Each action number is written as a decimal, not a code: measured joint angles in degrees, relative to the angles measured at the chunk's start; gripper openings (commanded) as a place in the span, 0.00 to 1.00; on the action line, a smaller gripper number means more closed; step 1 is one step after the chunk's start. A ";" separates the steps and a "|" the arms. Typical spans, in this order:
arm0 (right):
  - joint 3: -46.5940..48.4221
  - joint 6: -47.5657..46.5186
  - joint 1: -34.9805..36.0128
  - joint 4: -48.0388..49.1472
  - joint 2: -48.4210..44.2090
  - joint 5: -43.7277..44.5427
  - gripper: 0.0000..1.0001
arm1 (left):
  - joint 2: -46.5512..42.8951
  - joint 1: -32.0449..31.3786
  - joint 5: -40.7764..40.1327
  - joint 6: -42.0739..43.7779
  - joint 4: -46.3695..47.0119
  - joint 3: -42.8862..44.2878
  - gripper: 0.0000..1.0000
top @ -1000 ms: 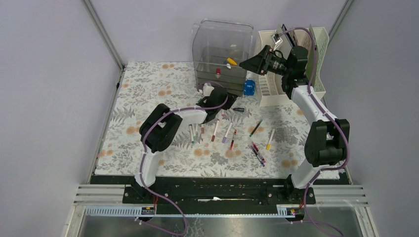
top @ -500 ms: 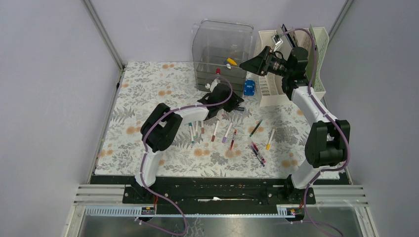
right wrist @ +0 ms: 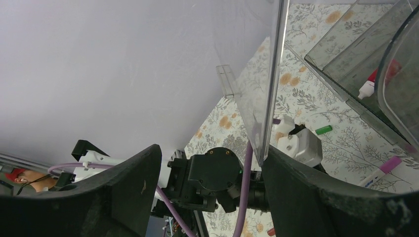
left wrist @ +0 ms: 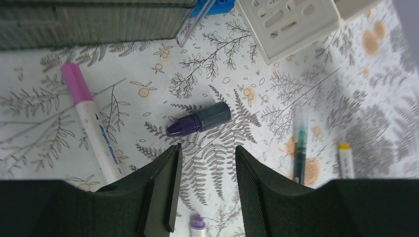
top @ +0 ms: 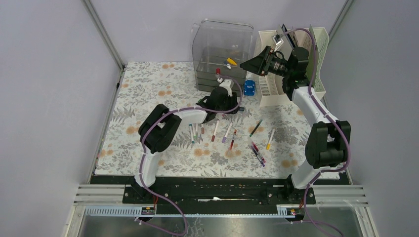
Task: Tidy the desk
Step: Pick up the stationery from the center of the board, then place the stationery in the drawer.
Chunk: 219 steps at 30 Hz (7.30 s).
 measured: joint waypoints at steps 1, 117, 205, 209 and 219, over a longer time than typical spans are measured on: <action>-0.07 0.00 0.00 -0.02 -0.11 0.00 0.79 | -0.11 -0.04 0.33 3.10 0.37 -0.15 0.49; -1.03 -0.04 -0.87 -0.11 -0.63 -0.66 0.79 | -19.50 2.73 15.65 7.78 25.53 -25.62 0.00; -5.01 -25.99 -1.27 -24.74 -5.11 8.07 0.85 | -66.18 20.31 -8.66 -15.56 13.77 -47.28 0.99; -6.78 -29.22 -2.10 -26.93 -7.02 7.80 0.85 | -59.98 20.31 -3.13 -19.93 19.12 -47.25 0.99; -12.33 -34.10 -6.45 -28.55 -11.10 5.29 0.85 | -37.57 20.11 6.38 -32.65 34.38 -46.58 0.86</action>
